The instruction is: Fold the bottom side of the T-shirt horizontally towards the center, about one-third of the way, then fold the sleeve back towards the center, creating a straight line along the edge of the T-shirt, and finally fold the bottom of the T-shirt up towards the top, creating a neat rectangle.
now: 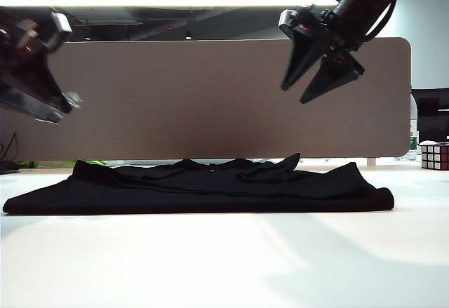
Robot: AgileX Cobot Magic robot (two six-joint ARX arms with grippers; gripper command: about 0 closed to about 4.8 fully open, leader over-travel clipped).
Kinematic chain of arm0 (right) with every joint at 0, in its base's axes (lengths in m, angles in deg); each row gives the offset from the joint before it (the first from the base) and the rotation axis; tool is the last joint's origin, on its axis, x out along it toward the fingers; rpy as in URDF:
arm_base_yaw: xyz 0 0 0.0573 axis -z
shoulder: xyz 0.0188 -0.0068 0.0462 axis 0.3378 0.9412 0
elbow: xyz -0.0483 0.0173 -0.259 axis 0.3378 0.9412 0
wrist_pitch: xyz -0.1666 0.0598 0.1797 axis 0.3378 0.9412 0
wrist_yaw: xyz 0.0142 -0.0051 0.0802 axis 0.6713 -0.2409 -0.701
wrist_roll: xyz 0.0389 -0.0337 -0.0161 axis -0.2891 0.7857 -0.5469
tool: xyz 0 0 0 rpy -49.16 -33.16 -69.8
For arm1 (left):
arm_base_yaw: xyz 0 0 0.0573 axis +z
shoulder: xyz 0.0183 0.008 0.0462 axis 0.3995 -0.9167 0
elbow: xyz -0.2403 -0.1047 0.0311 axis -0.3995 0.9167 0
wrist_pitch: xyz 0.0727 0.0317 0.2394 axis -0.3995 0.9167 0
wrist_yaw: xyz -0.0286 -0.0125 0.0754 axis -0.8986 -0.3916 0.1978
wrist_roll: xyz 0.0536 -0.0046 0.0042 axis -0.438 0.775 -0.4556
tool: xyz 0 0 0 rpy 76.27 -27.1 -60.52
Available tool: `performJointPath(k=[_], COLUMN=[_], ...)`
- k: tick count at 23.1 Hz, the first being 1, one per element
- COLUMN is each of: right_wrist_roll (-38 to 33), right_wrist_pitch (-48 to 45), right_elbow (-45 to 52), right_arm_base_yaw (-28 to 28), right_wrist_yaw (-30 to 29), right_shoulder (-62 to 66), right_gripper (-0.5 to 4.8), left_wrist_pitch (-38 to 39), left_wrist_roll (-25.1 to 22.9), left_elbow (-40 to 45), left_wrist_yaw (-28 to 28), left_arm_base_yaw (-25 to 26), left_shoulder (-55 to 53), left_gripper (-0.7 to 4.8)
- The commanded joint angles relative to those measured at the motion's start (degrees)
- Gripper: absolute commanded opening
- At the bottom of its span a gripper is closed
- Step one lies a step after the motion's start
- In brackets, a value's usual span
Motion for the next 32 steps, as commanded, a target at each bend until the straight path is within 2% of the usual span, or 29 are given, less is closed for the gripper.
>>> performJointPath(k=[1,3,5,6,8,13,15,18,22,24,26,27,31,32], right_wrist_roll=[4.59,5.66,7.74,8.41,9.29,8.59,8.57,8.59,8.41,6.71,0.66,-1.38,-9.14,-13.22], right_wrist_pitch=[5.20,6.67,7.76,7.65,6.82,-4.13,-8.11,-14.14,-18.43,-20.13,-25.53,-27.30,-33.35,-35.82], right_elbow=[-0.07,0.94,4.52,6.60,11.39,29.66,34.47,41.68,49.16,52.22,57.99,59.45,62.75,63.52], right_arm_base_yaw=[0.04,0.04,0.17,0.83,1.92,5.57,5.86,5.84,5.86,5.92,6.03,6.05,6.05,6.05], right_wrist_yaw=[-4.22,-4.83,-3.74,-3.72,-3.72,-3.54,-3.56,-3.58,-3.56,-3.63,-6.32,-7.82,-10.43,-10.43], right_shoulder=[-0.68,-2.16,-6.43,-8.55,-13.16,-27.28,-30.10,-33.53,-35.34,-35.32,-35.32,-35.32,-35.32,-35.30], right_gripper=[2.50,2.35,1.63,1.47,1.44,1.41,1.11,1.03,1.03,1.04,1.06,1.07,1.07,1.08], left_wrist_pitch=[-0.66,-0.87,-2.38,-3.02,-2.51,-2.93,-3.87,-4.52,-4.85,-6.32,-11.17,-12.76,-20.63,-24.28], left_wrist_roll=[-6.69,-6.69,-6.93,-6.88,-7.13,-8.61,-8.74,-9.29,-7.93,-4.76,3.91,6.80,19.19,24.17], left_elbow=[6.58,10.05,12.59,13.07,13.40,16.15,17.73,20.02,21.99,23.87,28.61,29.83,34.75,36.54], left_wrist_yaw=[2.01,3.15,4.37,4.26,4.35,4.66,5.05,6.34,6.97,6.97,8.22,8.37,8.41,8.50], left_arm_base_yaw=[0.04,0.09,0.07,0.07,-0.59,-4.17,-5.46,-6.80,-7.80,-7.78,-7.69,-7.67,-7.15,-6.43], left_shoulder=[8.11,12.76,16.70,17.68,18.56,18.71,18.73,19.78,22.95,25.00,27.67,28.00,28.24,28.24], left_gripper=[1.50,1.45,1.46,1.46,1.46,1.10,0.98,0.51,0.51,0.48,0.48,0.48,0.52,0.58])
